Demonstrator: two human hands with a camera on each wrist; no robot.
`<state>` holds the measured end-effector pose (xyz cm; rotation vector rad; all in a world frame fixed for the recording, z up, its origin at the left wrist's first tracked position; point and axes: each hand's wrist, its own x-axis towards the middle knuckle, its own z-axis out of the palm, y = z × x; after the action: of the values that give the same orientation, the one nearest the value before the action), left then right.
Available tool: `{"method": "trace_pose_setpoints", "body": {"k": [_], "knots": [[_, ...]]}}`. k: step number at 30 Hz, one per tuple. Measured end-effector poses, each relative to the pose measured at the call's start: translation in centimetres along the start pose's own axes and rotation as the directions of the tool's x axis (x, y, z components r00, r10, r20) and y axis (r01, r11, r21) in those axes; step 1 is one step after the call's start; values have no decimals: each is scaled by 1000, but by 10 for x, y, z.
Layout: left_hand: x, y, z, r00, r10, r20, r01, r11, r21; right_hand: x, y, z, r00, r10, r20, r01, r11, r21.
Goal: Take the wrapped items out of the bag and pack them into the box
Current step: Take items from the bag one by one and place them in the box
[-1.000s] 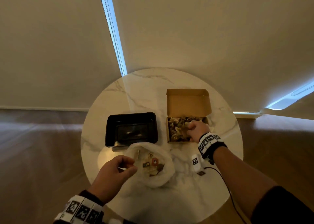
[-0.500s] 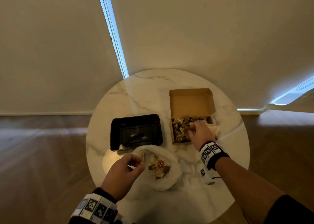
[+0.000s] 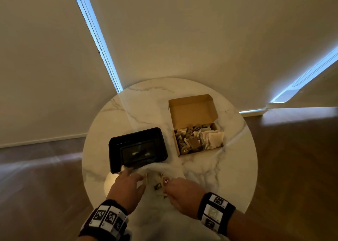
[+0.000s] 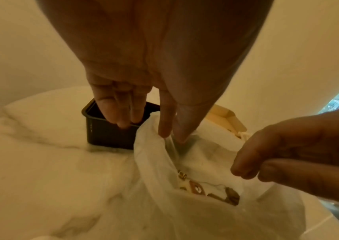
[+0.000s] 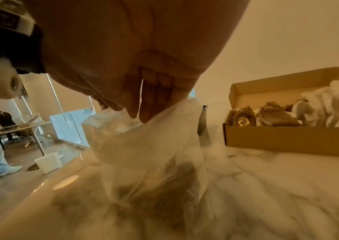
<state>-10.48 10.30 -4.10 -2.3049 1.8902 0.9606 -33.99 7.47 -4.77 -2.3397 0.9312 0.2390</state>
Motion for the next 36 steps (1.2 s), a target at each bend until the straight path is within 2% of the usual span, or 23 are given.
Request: {"method": "trace_pose_setpoints", "body": {"k": [4,7,10,14,19,23,28,31,33,36], "knots": [[0,-5,6,999,-36,37,38,998,-51,3,-2,7,993,91,71,-88,995,-48],[-1,-1,7,998,-18,53,22,997,-72,7,0,-2,988,154,2,-154,986,-69],[-4,10,4,999,27,42,-22,991,-129,11,2,-15,983,160,-90,-167,983,-82],[-9,16,1,994,52,95,-30,976,-215,21,4,-22,985,138,-99,-150,980,-130],[-13,16,7,995,47,83,-19,950,-313,39,-3,-11,988,144,-56,-145,989,-12],[-14,13,15,995,27,93,4,945,-327,58,-12,4,963,252,95,-246,967,-67],[-21,18,16,995,53,80,-26,952,-306,72,-8,29,927,355,118,-321,917,-238],[-22,16,17,996,66,64,-43,951,-307,73,-7,28,928,356,113,-318,912,-259],[-24,16,17,996,64,57,-44,953,-301,68,-6,22,939,334,80,-313,928,-202],[-27,15,15,997,58,42,-43,952,-302,56,-7,11,949,315,-22,-315,949,-20]]}}
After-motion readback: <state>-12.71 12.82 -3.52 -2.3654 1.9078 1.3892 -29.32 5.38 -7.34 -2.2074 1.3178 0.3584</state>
